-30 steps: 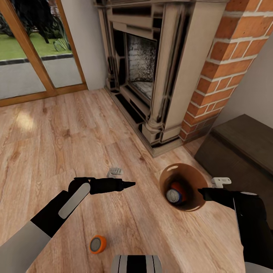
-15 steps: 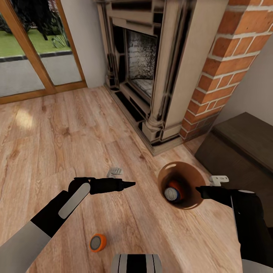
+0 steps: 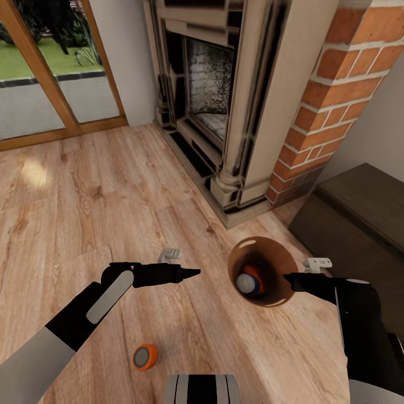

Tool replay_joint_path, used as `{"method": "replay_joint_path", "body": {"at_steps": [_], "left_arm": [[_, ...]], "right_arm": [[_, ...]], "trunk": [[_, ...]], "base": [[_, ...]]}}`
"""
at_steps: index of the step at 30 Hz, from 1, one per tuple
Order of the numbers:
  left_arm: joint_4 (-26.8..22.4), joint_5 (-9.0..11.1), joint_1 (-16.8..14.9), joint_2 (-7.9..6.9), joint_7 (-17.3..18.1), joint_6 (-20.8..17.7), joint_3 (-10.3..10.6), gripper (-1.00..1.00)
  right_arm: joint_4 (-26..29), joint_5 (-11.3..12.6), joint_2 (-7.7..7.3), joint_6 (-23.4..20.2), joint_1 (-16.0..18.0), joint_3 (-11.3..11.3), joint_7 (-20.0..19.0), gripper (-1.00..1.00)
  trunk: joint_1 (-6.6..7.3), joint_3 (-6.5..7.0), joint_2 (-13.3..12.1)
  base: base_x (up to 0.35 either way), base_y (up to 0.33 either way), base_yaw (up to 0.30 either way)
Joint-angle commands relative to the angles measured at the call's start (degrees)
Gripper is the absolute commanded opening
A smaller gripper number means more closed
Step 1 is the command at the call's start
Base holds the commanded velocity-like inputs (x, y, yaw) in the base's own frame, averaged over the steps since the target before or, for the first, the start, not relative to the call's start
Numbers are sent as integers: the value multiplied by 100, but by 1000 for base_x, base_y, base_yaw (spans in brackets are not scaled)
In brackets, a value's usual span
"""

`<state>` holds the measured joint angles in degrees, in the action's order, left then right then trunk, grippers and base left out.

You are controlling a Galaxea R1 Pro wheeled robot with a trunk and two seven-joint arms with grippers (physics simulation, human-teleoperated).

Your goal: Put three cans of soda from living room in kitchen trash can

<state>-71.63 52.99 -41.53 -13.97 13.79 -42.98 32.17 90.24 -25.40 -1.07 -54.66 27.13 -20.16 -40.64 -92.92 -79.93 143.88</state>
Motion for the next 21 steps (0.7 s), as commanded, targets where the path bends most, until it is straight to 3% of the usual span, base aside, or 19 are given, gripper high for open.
{"method": "replay_joint_path", "body": {"at_steps": [1, 21], "left_arm": [[0, 1, 0, 0, 0, 0, 0, 100], [0, -2, 4, 0, 1, 0, 0, 100]], "right_arm": [[2, 123, 1, -36, 2, 5, -7, -100], [2, 123, 2, -36, 3, 12, -13, -100]], "trunk": [[1, -6, 0], [1, -129, 0]], "base": [[0, 0, 0], [0, 0, 43]]}}
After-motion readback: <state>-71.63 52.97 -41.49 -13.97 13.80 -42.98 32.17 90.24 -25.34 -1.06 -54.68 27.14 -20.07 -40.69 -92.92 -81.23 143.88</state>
